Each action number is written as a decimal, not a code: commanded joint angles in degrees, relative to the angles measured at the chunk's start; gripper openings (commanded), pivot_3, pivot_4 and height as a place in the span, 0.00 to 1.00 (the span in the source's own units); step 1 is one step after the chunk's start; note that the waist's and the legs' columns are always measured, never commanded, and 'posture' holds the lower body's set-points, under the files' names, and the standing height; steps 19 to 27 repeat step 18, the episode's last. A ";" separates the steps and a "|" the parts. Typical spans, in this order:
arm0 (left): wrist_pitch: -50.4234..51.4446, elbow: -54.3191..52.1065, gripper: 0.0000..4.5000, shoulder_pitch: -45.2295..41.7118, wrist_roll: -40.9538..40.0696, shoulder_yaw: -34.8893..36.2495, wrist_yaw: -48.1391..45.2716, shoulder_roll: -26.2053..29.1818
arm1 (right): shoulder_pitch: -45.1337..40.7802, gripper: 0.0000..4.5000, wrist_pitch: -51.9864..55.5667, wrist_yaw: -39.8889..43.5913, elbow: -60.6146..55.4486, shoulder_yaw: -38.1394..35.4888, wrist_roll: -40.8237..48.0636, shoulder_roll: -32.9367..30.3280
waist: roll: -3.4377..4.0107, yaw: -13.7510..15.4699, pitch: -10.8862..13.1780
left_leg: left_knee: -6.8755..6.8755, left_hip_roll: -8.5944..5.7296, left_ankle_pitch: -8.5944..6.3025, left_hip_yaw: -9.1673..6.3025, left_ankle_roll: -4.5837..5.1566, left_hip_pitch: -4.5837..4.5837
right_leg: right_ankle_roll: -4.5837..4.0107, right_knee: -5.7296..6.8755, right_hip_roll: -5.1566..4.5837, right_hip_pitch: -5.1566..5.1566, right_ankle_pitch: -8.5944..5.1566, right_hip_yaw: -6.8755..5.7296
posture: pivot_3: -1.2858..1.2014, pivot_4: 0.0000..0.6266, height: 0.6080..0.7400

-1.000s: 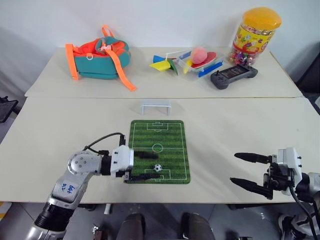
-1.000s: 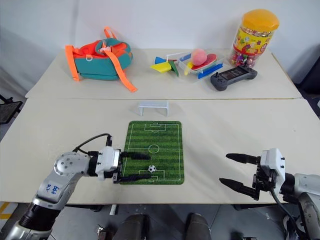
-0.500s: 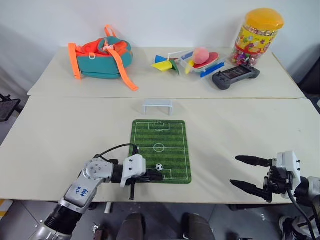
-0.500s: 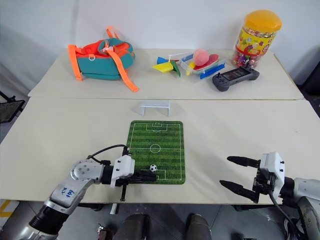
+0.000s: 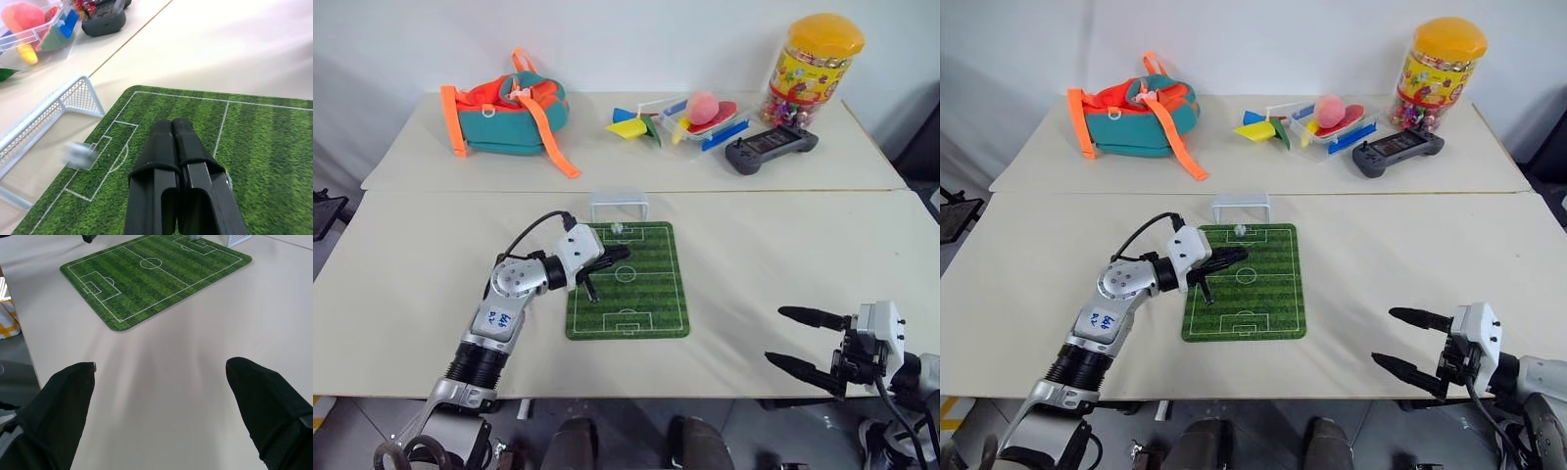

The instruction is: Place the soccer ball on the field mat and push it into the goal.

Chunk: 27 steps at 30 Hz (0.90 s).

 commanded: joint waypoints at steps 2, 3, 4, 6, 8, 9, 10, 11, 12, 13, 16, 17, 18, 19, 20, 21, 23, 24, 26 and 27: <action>1.96 -5.76 0.00 1.84 -6.28 1.73 -6.43 2.13 | -1.41 1.00 -1.00 -0.52 0.07 -0.34 -0.13 0.42 | 0.00 -0.02 0.00 | 0.02 0.00 0.00 0.02 0.00 0.00 | 0.00 -0.05 0.00 0.00 0.00 0.03 | 0.52 0.24 1.00; 3.14 -6.62 0.00 2.50 -7.96 2.22 -8.13 2.96 | -1.72 1.00 -1.01 -0.47 0.24 -0.22 -0.18 0.43 | 0.00 -0.05 0.00 | 0.02 0.00 0.00 0.02 0.00 0.00 | 0.00 -0.08 0.00 0.00 0.00 0.04 | 0.52 0.24 1.00; 4.82 -7.41 0.00 3.06 -9.59 2.75 -9.52 3.83 | -2.04 1.00 -1.05 -0.32 0.48 -0.12 -0.21 0.41 | 0.00 -0.12 0.00 | 0.01 0.01 0.00 0.02 0.00 0.01 | 0.00 -0.11 0.01 -0.01 0.00 0.04 | 0.52 0.24 1.00; 6.97 -8.31 0.00 3.97 -12.13 4.28 -11.29 5.55 | -2.53 1.00 -1.17 -0.01 0.93 0.03 -0.31 0.31 | 0.00 -0.12 0.00 | -0.01 0.02 -0.01 0.02 0.00 0.03 | 0.00 -0.10 0.03 -0.02 0.00 0.05 | 0.52 0.24 1.00; 9.72 -8.00 0.00 4.87 -12.05 6.34 -10.19 8.03 | -3.31 1.00 -1.28 0.37 1.80 0.13 -0.40 -0.01 | 0.01 -0.11 0.00 | 0.01 0.03 -0.01 0.02 0.00 0.03 | 0.00 -0.10 0.05 -0.03 0.00 0.07 | 0.52 0.24 1.00; 9.07 -7.09 0.00 5.39 -11.40 7.60 -9.64 9.19 | -3.93 1.00 -1.39 0.70 2.53 0.21 -0.53 -0.28 | 0.00 -0.16 0.00 | 0.01 0.03 -0.01 0.03 0.00 0.03 | 0.00 -0.10 0.05 -0.03 0.00 0.09 | 0.52 0.24 1.00; 8.66 -6.39 0.00 5.77 -11.83 8.74 -10.13 10.02 | -4.50 1.00 -1.47 1.05 3.23 0.29 -0.65 -0.53 | 0.00 -0.18 0.00 | 0.02 0.03 -0.01 0.04 0.01 0.03 | 0.00 -0.11 0.05 -0.03 0.00 0.10 | 0.52 0.24 1.00; 9.41 -5.81 0.00 6.11 -13.06 9.85 -11.10 10.92 | -5.06 1.00 -1.51 1.41 3.91 0.37 -0.76 -0.74 | 0.00 -0.15 0.00 | 0.02 0.03 -0.01 0.05 0.01 0.03 | 0.00 -0.10 0.06 -0.03 0.00 0.12 | 0.52 0.24 1.00; 10.94 -5.54 0.00 6.47 -14.78 10.95 -12.49 11.89 | -5.61 1.00 -1.55 1.77 4.54 0.48 -0.88 -0.93 | 0.00 -0.15 0.00 | 0.01 0.03 -0.01 0.05 0.01 0.03 | 0.00 -0.10 0.06 -0.04 0.00 0.12 | 0.52 0.24 1.00; 10.59 -5.21 0.00 7.32 -15.62 12.59 -13.45 12.92 | -6.37 1.00 -1.59 2.15 5.30 0.71 -1.10 -1.17 | 0.00 -0.15 0.00 | 0.01 0.03 -0.01 0.05 0.01 0.03 | 0.00 -0.09 0.06 -0.04 0.00 0.12 | 0.52 0.24 1.00; 10.74 -4.08 0.00 9.53 -16.79 16.32 -14.62 15.93 | -9.38 1.00 -1.64 3.33 8.06 1.42 -1.73 -1.87 | 0.02 -0.22 0.01 | -0.02 0.04 -0.01 0.07 0.01 0.02 | 0.00 -0.03 0.08 -0.06 0.00 0.13 | 0.52 0.24 1.00; 11.08 -3.76 0.00 10.19 -17.04 17.33 -14.63 16.77 | -10.48 1.00 -1.66 3.80 8.99 1.68 -1.93 -2.07 | 0.02 -0.21 0.01 | -0.03 0.05 -0.01 0.09 0.01 0.02 | 0.00 -0.01 0.09 -0.07 0.00 0.15 | 0.52 0.24 1.00; 10.44 -3.01 0.04 10.90 -16.18 18.01 -14.47 17.83 | -11.57 1.00 -1.65 4.28 9.83 2.10 -2.21 -2.28 | 0.02 -0.21 0.01 | -0.04 0.05 -0.01 0.12 0.00 0.02 | 0.00 -0.01 0.09 -0.12 0.00 0.18 | 0.52 0.24 1.00; 10.44 -3.01 0.04 10.90 -16.18 18.01 -14.47 17.83 | -11.57 1.00 -1.65 4.28 9.83 2.10 -2.21 -2.28 | 0.02 -0.21 0.01 | -0.04 0.05 -0.01 0.12 0.00 0.02 | 0.00 -0.01 0.09 -0.12 0.00 0.18 | 0.52 0.24 1.00; 10.44 -3.01 0.04 10.90 -16.18 18.01 -14.47 17.83 | -11.57 1.00 -1.65 4.28 9.83 2.10 -2.21 -2.28 | 0.02 -0.21 0.01 | -0.04 0.05 -0.01 0.12 0.00 0.02 | 0.00 -0.01 0.09 -0.12 0.00 0.18 | 0.52 0.24 1.00; 10.44 -3.01 0.04 10.90 -16.18 18.01 -14.47 17.83 | -11.57 1.00 -1.65 4.28 9.83 2.10 -2.21 -2.28 | 0.02 -0.21 0.01 | -0.04 0.05 -0.01 0.12 0.00 0.02 | 0.00 -0.01 0.09 -0.12 0.00 0.18 | 0.52 0.24 1.00; 10.44 -3.01 0.04 10.90 -16.18 18.01 -14.47 17.83 | -11.57 1.00 -1.65 4.28 9.83 2.10 -2.21 -2.28 | 0.02 -0.21 0.01 | -0.04 0.05 -0.01 0.12 0.00 0.02 | 0.00 -0.01 0.09 -0.12 0.00 0.18 | 0.52 0.24 1.00; 10.44 -3.01 0.04 10.90 -16.18 18.01 -14.47 17.83 | -11.57 1.00 -1.65 4.28 9.83 2.10 -2.21 -2.28 | 0.02 -0.21 0.01 | -0.04 0.05 -0.01 0.12 0.00 0.02 | 0.00 -0.01 0.09 -0.12 0.00 0.18 | 0.52 0.24 1.00; 10.44 -3.01 0.04 10.90 -16.18 18.01 -14.47 17.83 | -11.57 1.00 -1.65 4.28 9.83 2.10 -2.21 -2.28 | 0.02 -0.21 0.01 | -0.04 0.05 -0.01 0.12 0.00 0.02 | 0.00 -0.01 0.09 -0.12 0.00 0.18 | 0.52 0.24 1.00; 10.44 -3.01 0.04 10.90 -16.18 18.01 -14.47 17.83 | -11.57 1.00 -1.65 4.28 9.83 2.10 -2.21 -2.28 | 0.02 -0.21 0.01 | -0.04 0.05 -0.01 0.12 0.00 0.02 | 0.00 -0.01 0.09 -0.12 0.00 0.18 | 0.52 0.24 1.00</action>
